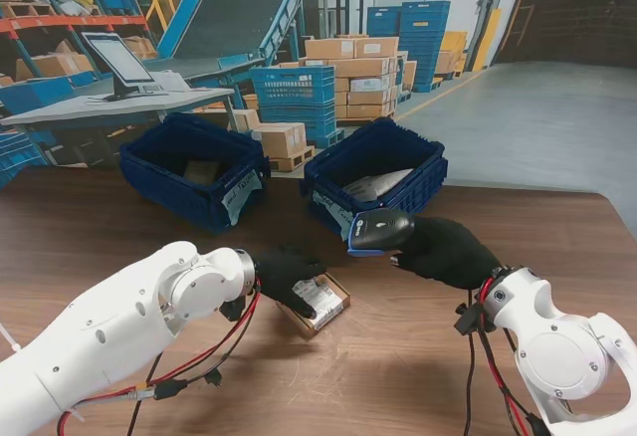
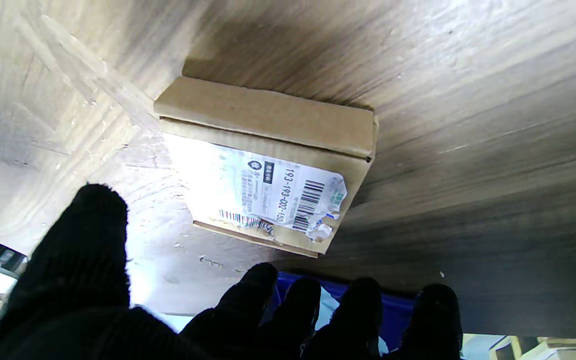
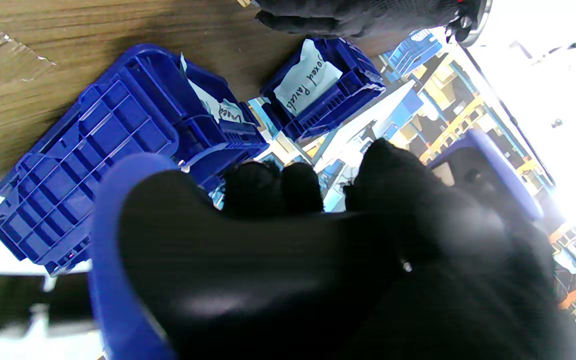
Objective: Scan and sort packages by packaging type
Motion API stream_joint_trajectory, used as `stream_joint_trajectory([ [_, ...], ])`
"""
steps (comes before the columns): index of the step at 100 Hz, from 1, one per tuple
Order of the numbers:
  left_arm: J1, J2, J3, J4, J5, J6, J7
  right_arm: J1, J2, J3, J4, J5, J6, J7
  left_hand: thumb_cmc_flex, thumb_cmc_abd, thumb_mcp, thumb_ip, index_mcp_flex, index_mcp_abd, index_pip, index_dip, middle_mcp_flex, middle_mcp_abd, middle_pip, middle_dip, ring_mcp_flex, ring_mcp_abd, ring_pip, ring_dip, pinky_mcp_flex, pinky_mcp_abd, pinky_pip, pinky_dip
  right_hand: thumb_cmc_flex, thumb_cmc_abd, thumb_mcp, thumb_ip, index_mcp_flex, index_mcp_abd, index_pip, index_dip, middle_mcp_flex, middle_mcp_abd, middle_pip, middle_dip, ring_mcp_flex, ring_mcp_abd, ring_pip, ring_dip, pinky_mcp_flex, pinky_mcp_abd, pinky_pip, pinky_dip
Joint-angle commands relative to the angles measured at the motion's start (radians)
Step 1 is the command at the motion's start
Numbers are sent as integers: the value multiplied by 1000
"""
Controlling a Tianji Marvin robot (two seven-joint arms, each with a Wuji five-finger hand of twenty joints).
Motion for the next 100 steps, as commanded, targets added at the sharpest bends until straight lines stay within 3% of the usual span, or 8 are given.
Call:
stream_joint_trajectory([
  [1, 22, -1, -14, -35, -12, 36, -30, -3, -6, 2, -12, -3, -2, 10, 14, 37, -44, -4, 25, 45, 3, 2, 25, 33, -4, 4, -2, 28, -6, 8, -12, 27, -32, 13, 103, 85, 86, -8, 67, -69, 30, 18, 16, 28, -7, 5, 3, 10, 3, 0, -3, 0, 9, 4],
  [31, 91, 4, -53, -139, -18, 234, -70, -8, -8, 6, -13, -3, -16, -2, 15, 84, -94, 2, 78, 107, 18, 6, 71, 93, 2, 11, 29, 86, 7, 21, -5, 52, -17, 19, 104, 85, 86, -8, 68, -69, 31, 18, 17, 28, -7, 5, 3, 8, 3, 0, -3, 1, 9, 4],
  [61, 64, 19, 16, -177, -43, 360, -138, -21, -10, 17, -23, -3, -20, -11, 18, 133, -124, 11, 91, 139, 20, 6, 90, 131, 7, 17, 71, 130, 29, 35, 5, 73, 24, 26, 103, 86, 86, -9, 68, -69, 30, 18, 17, 29, -7, 5, 3, 8, 2, 0, -3, 1, 9, 4],
  [77, 35, 27, 60, -168, -62, 365, -164, -28, -10, 22, -26, -1, -19, -12, 25, 144, -135, 14, 94, 136, 19, 6, 101, 131, 8, 21, 99, 148, 44, 41, 10, 83, 55, 25, 104, 85, 86, -8, 68, -69, 30, 18, 17, 28, -8, 5, 4, 7, 2, 0, -3, 0, 9, 4],
  [100, -18, 31, 117, -119, -43, 312, -172, -32, -9, 30, -30, 3, -15, -4, 30, 153, -138, 18, 55, 107, 10, 6, 67, 101, 2, 26, 53, 118, 27, 35, -20, 65, 62, 9, 104, 85, 87, -8, 67, -69, 30, 18, 17, 29, -8, 5, 3, 8, 2, 0, -3, 0, 9, 4],
])
